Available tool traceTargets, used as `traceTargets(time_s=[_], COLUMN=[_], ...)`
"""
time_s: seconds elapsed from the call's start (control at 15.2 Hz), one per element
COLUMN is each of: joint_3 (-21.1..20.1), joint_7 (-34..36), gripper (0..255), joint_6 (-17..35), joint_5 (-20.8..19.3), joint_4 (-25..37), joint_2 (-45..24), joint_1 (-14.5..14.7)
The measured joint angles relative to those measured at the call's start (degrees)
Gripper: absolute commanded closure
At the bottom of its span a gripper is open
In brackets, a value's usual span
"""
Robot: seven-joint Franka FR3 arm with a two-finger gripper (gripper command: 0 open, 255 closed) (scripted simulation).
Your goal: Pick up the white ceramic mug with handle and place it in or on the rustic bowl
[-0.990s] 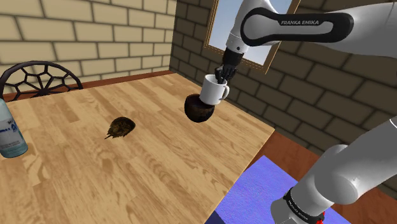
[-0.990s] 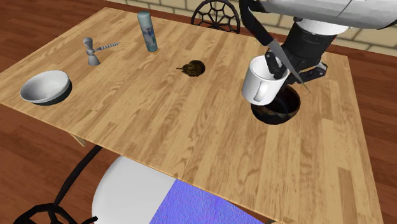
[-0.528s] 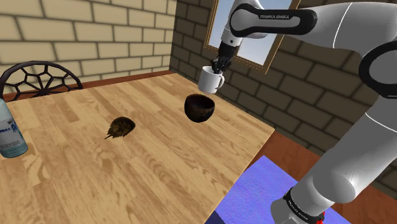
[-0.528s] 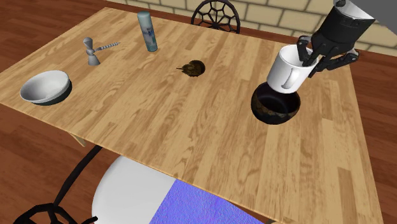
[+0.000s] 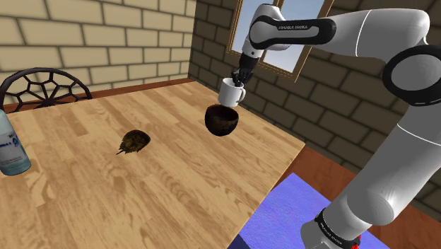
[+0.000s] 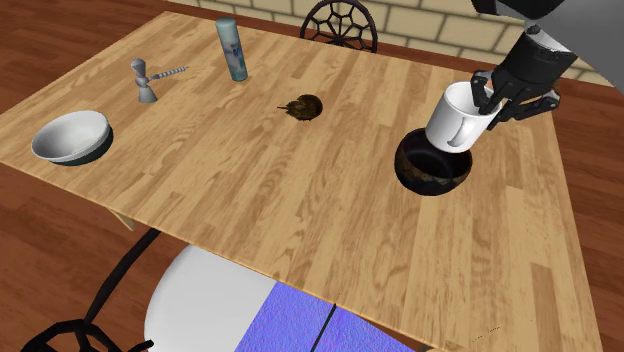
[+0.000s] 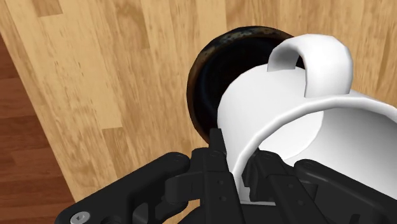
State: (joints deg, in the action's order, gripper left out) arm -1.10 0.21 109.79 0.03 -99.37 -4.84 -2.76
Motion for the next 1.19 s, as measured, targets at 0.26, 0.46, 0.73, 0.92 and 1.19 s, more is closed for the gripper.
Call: traceTargets(time_s=[0.26, 0.46, 0.73, 0.92, 1.19], joint_3=[0.01, 0.04, 0.04, 0.03, 0.03], joint_7=[-0.01, -0.08, -0.1, -0.07, -0.05], gripper=[255, 255, 255, 255, 0], joint_6=[2.91, 5.28, 8.11, 8.55, 8.6], joint_5=[-0.01, 0.0, -0.01, -0.02, -0.02], joint_4=[-2.54, -4.53, -6.89, -7.2, -7.24], joint_2=[-0.38, -0.76, -1.24, -1.34, -1.34], joint_1=[-0.01, -0.04, -0.05, -0.04, -0.03])
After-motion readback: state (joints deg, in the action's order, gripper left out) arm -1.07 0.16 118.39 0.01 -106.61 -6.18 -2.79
